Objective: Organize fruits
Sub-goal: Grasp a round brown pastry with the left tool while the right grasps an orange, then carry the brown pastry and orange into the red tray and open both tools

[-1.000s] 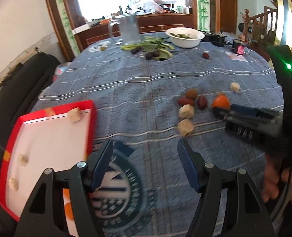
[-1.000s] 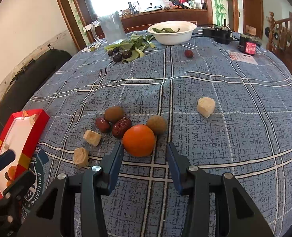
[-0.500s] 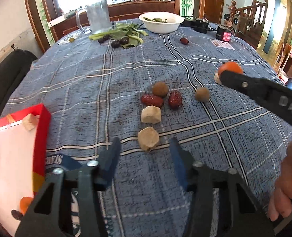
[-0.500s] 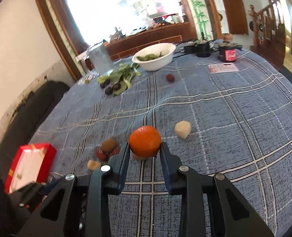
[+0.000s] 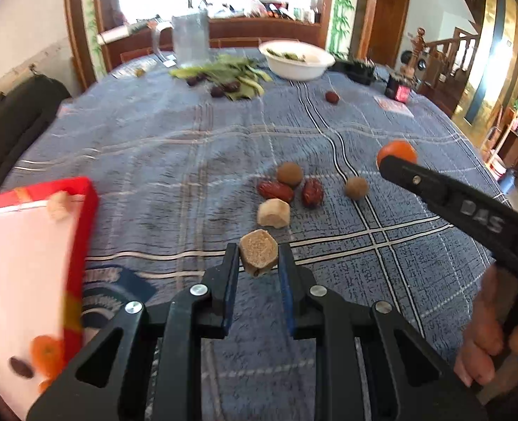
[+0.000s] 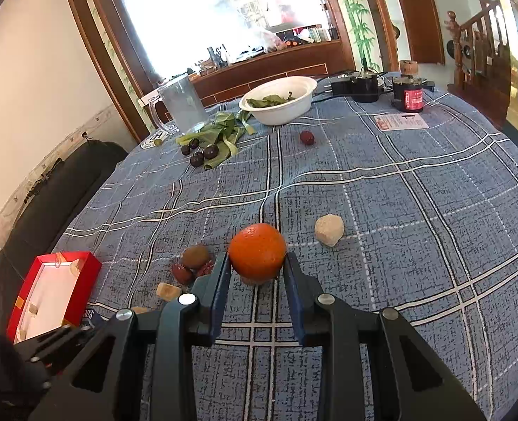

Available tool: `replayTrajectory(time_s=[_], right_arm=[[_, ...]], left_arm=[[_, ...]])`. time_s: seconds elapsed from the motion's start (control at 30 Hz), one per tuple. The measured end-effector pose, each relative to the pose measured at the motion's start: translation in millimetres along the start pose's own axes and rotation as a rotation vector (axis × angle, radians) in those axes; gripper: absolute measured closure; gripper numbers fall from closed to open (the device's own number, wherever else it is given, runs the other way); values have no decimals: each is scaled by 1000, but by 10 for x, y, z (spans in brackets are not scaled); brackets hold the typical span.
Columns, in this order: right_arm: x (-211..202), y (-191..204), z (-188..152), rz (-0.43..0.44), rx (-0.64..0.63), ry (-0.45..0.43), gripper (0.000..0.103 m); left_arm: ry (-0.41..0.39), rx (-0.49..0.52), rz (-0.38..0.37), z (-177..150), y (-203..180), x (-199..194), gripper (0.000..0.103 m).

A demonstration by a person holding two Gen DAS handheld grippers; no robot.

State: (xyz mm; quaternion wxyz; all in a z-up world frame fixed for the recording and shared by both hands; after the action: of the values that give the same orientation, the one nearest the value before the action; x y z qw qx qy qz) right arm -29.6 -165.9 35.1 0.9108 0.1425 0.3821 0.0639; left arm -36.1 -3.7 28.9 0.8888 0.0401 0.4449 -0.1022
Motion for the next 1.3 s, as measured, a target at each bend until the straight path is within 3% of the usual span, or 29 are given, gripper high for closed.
replayTrajectory(time_s=[0.27,0.5,0.63,0.83,1.3], right_arm=[[-31,50,-20,7,-31,-27,73],[-124,214,-85,41,-119,-73,73],[-184,371,-159,79,-208,-102,73],[-169,475,-227,62,-277,-109,73],[-105,272,-168,32,-171,-80,73]], left_arm=[[-182,4,100,-55,85,-699,79],[-254,-6,151,-70,212,-984,79],[-265,-26,163,-96,309,-1039,79],[-268,-60,179,-142,456,-1085,79],[-285,-131,195,-298,830,-1214,79]])
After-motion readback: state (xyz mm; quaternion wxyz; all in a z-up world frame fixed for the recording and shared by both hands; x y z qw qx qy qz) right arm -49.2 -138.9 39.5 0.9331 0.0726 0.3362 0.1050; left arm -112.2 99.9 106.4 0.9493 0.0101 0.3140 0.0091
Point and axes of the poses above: each gripper's, at about its wrist camera, not at the fingertips, and x roughly the way its jaws point, y to its left, z to its top, the point moved 2 cm from there along x, roughly the way its jaws point, and after that the axes turned 4 degrees about y, right-handed, at the moved point
